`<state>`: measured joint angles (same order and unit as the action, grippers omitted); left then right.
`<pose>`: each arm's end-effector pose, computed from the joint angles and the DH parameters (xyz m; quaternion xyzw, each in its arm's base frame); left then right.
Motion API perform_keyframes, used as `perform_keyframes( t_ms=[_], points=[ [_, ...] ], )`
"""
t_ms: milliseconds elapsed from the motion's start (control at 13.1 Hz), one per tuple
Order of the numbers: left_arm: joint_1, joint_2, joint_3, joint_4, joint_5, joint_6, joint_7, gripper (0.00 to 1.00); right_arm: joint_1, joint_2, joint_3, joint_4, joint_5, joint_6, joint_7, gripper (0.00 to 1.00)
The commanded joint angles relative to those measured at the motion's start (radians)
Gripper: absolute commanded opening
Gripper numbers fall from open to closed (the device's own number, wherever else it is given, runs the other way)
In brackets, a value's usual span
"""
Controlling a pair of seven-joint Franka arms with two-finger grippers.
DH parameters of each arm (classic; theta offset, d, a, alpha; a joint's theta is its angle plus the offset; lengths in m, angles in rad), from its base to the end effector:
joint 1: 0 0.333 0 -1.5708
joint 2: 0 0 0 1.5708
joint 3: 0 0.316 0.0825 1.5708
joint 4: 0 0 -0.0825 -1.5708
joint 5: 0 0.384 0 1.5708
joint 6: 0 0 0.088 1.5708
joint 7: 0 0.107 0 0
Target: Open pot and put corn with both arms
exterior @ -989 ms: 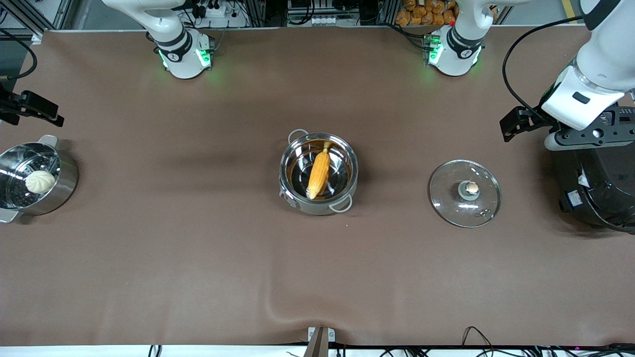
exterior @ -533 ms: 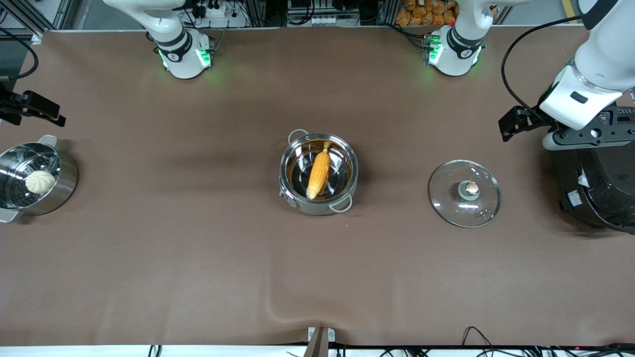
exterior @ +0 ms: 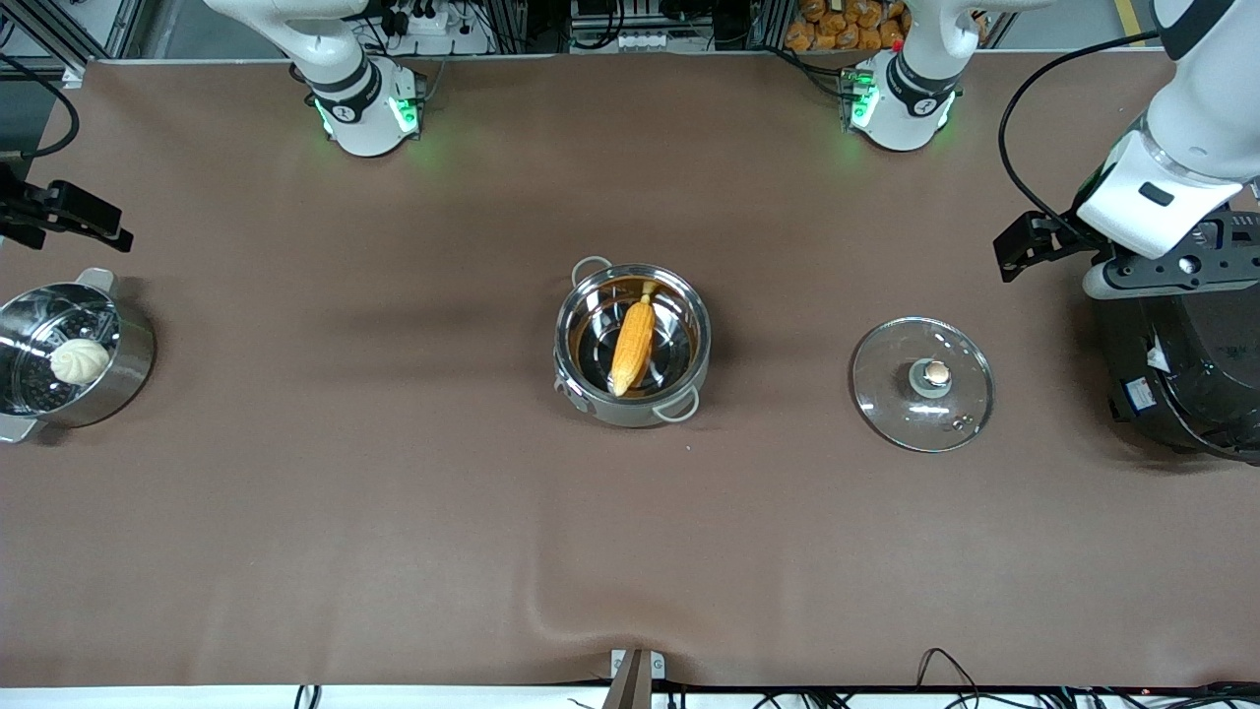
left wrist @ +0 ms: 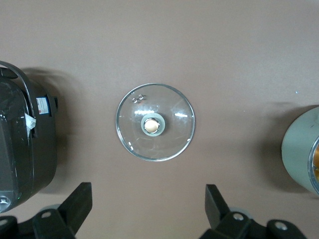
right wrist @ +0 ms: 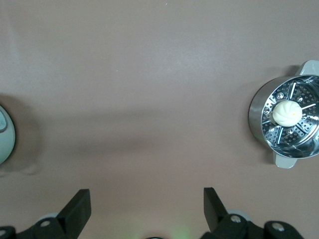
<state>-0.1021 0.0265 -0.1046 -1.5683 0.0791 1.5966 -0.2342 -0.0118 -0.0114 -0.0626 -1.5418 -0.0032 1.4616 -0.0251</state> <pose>0.5547 -0.1071 0.6135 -0.9992 -0.0128 -0.0093 0.0370 0.5382 -0.0407 0.6351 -0.9991 0.0247 0.0344 0.0005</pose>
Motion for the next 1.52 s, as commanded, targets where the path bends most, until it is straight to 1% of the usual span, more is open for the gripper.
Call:
perform_keyframes(
  t_ms=[0, 152, 228, 380, 457, 685, 1446],
  points=[
    [0.004, -0.016, 0.005, 0.004, -0.015, -0.015, 0.021, 1.00, -0.025, -0.012, 0.020, -0.015, 0.019, 0.006, 0.013, 1.00],
    [0.008, -0.019, 0.008, 0.004, -0.018, -0.017, 0.021, 1.00, -0.025, -0.010, 0.020, -0.014, 0.019, 0.009, 0.013, 1.00],
    [0.030, -0.020, 0.005, 0.004, -0.018, -0.039, 0.019, 1.00, -0.025, -0.010, 0.020, -0.014, 0.020, 0.009, 0.013, 1.00],
    [0.079, -0.048, 0.009, 0.001, -0.097, -0.055, 0.010, 1.00, -0.025, -0.010, 0.020, -0.014, 0.020, 0.009, 0.013, 1.00],
    [0.100, -0.049, 0.002, 0.002, -0.105, -0.066, 0.018, 1.00, -0.025, -0.009, 0.021, -0.014, 0.020, 0.009, 0.013, 1.00],
    [0.104, -0.051, 0.005, 0.005, -0.102, -0.081, 0.018, 1.00, -0.022, -0.008, 0.024, -0.014, 0.019, 0.008, 0.043, 1.00],
    [0.102, -0.049, 0.008, 0.028, -0.091, -0.113, 0.015, 1.00, -0.014, -0.008, 0.024, -0.012, 0.019, 0.008, 0.045, 1.00]
  ],
)
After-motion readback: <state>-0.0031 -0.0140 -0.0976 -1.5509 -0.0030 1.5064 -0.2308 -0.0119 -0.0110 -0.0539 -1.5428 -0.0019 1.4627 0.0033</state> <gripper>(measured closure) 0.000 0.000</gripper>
